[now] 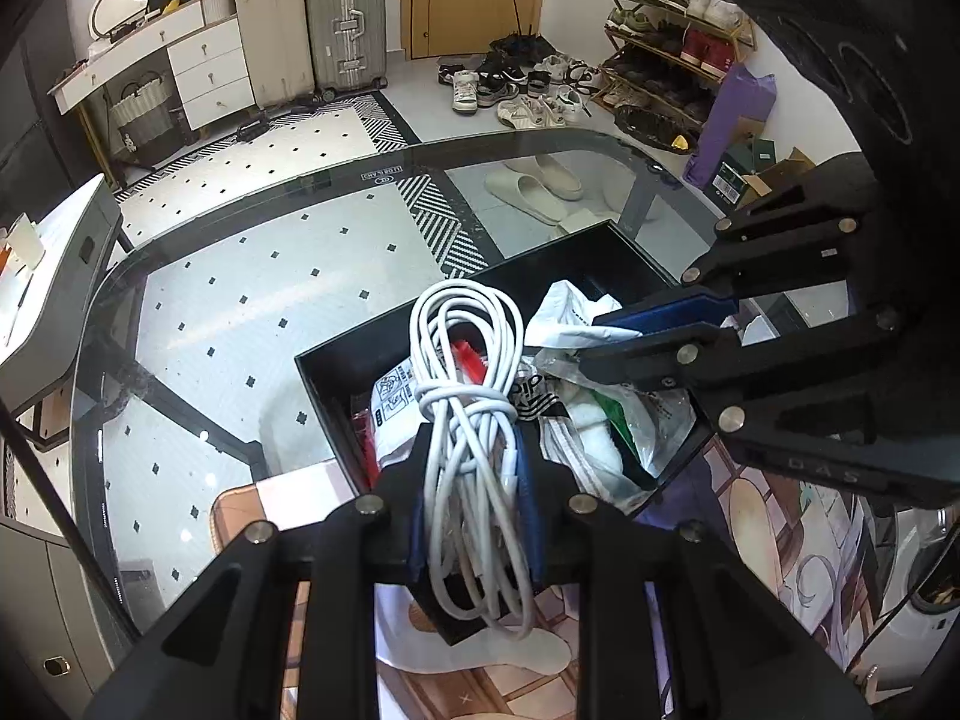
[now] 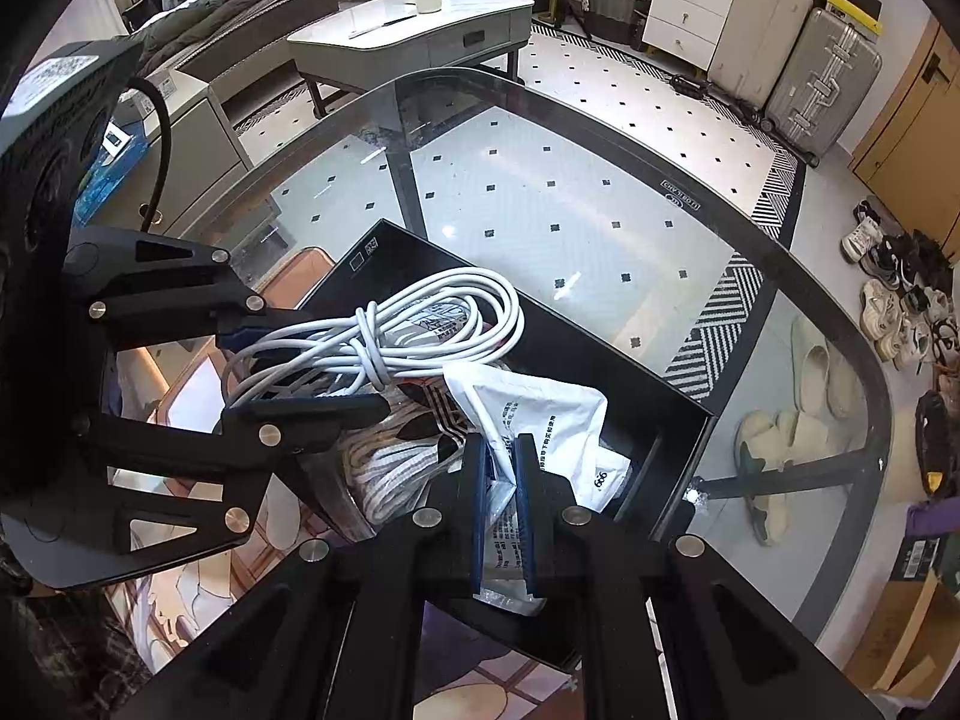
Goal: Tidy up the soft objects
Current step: 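Lower the sachet into the box with the right gripper while the left lowers the cable in, then open both grippers to release the sachet and cable into the box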
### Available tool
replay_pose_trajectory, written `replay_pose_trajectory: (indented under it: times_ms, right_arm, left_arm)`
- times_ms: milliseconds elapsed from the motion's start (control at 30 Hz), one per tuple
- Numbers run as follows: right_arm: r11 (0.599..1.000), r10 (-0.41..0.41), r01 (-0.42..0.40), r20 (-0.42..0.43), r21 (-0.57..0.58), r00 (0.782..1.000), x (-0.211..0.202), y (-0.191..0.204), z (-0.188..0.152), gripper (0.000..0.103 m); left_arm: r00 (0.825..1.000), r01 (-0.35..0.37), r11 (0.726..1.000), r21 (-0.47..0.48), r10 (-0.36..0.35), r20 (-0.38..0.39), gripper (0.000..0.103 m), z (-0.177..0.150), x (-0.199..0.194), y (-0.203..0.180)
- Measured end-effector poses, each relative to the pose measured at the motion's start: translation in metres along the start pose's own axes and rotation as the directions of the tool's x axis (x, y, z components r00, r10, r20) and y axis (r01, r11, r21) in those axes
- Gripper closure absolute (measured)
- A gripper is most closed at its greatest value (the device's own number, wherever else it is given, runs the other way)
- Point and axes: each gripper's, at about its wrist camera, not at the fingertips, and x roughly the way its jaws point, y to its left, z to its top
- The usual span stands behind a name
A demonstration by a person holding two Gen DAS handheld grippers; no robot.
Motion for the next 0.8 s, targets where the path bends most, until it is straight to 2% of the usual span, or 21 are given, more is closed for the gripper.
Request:
replay_pose_trajectory:
  times_ms: [267,400,433,500,567,633,700,767,800]
  right_arm:
    - [1.0,0.003,-0.003,0.004,0.021,1.0,0.004,-0.003,-0.001,0.094]
    - [1.0,-0.01,0.01,0.016,0.03,1.0,0.0,-0.003,-0.003,0.088]
    - [0.999,-0.012,0.012,0.018,0.032,1.0,-0.001,-0.003,-0.004,0.085]
    - [0.999,-0.013,0.012,0.025,0.037,1.0,-0.005,-0.002,-0.005,0.075]
    - [0.999,-0.016,0.014,0.038,0.041,0.999,-0.01,-0.001,-0.007,0.062]
    - [0.999,-0.018,0.016,0.051,0.046,0.999,-0.015,0.0,-0.007,0.055]
    - [0.999,-0.02,0.017,0.061,0.05,0.998,-0.02,0.001,-0.009,0.054]
    - [0.998,-0.022,0.018,0.069,0.053,0.997,-0.025,0.002,-0.012,0.048]
    - [0.998,-0.025,0.021,0.076,0.056,0.997,-0.028,0.001,-0.014,0.039]
  left_arm:
    - [1.0,0.019,1.0,-0.023,-0.019,-0.004,0.08,-0.001,-0.002,0.004]
    - [1.0,0.013,0.999,-0.043,-0.014,-0.007,0.077,-0.001,-0.006,0.008]
    - [1.0,0.008,0.999,-0.041,-0.008,-0.004,0.075,-0.002,-0.008,0.008]
    - [1.0,0.009,0.999,-0.042,-0.009,0.008,0.06,-0.003,-0.013,0.009]
    - [1.0,0.011,0.999,-0.043,-0.01,0.021,0.051,-0.003,-0.019,0.009]
    - [1.0,-0.001,0.999,-0.042,0.002,0.023,0.051,-0.003,-0.024,0.008]
    - [1.0,0.001,0.999,-0.043,0.001,0.031,0.049,-0.004,-0.029,0.008]
    - [0.999,-0.006,0.999,-0.049,0.008,0.034,0.047,-0.005,-0.033,0.009]
    - [0.999,-0.008,0.999,-0.051,0.01,0.036,0.044,-0.006,-0.034,0.01]
